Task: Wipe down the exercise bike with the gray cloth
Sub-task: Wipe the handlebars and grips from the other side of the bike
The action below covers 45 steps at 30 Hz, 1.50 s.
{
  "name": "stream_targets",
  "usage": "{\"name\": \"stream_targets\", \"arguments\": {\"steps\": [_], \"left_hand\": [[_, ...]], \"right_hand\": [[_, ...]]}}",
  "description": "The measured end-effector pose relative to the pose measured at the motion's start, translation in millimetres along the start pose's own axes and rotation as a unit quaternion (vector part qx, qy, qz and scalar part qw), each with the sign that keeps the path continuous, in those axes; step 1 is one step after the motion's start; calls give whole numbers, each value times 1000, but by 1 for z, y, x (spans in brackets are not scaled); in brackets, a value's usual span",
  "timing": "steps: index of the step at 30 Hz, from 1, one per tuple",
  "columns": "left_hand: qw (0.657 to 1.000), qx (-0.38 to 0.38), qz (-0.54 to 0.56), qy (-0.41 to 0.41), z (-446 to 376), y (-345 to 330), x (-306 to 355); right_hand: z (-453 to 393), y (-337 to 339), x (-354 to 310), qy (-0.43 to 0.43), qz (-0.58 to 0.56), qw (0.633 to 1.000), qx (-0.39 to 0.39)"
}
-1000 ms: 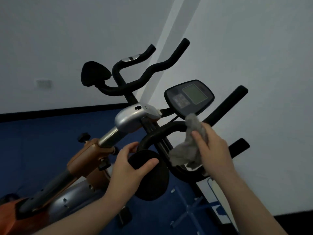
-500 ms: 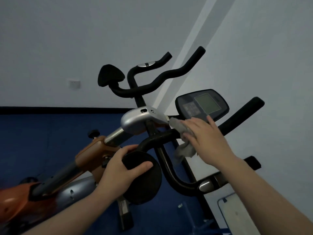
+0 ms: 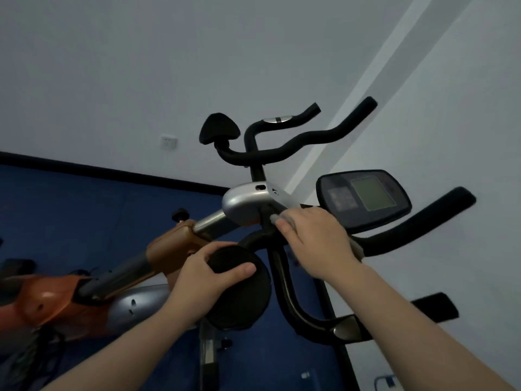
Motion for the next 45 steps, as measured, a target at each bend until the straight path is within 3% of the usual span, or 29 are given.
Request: {"name": "stream_targets", "arguments": {"steps": [5,9,11,15,18,22,27,31,34,36,40,45], "left_hand": [[1000,-8,-2,12,0,2,0],[1000,-16,9,18,1,1,-1],[1000,-13,12,13,1,2,0],[999,-31,1,14,0,2,1],[999,-36,5,15,0,1,1],[999,-34,13,12,0,0,1],[999,-41,-1,3,0,1,3],[999,-31,-4,5,1,2,1],[1000,-27,-1,2,0,2,1],[999,-34,-6,-3,-1,1,2],[999,-35,0,-2,-1,1,2],[999,-41,14,-1,-1,0,1]], "right_hand": [[-5,0,8,116,-70,984,-118],[-5,6,16,39,-80,996,-22],[-4,-5,-13,58,-85,995,13],[-18,-10,-25,132,-94,984,-71],[-26,-1,7,84,-91,988,-93],[-15,-9,-27,78,-124,989,-21],[-21,-6,-22,91,-189,972,-102],[-19,-4,-15,31,-185,979,-74],[-7,-12,-49,68,-243,964,-79],[-13,-10,-38,59,-236,965,-97],[-24,3,-7,-31,-158,985,-62],[-9,-12,-14,-17,-211,964,-163]]}}
Point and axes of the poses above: each hand's wrist, its own z-axis away from the middle knuckle, its own y-axis out of the back of the hand, x = y × z, the point moved 7 cm from there along -z, towards the middle knuckle, and after that the axes turned 11 degrees about x, right-handed, at the moved point
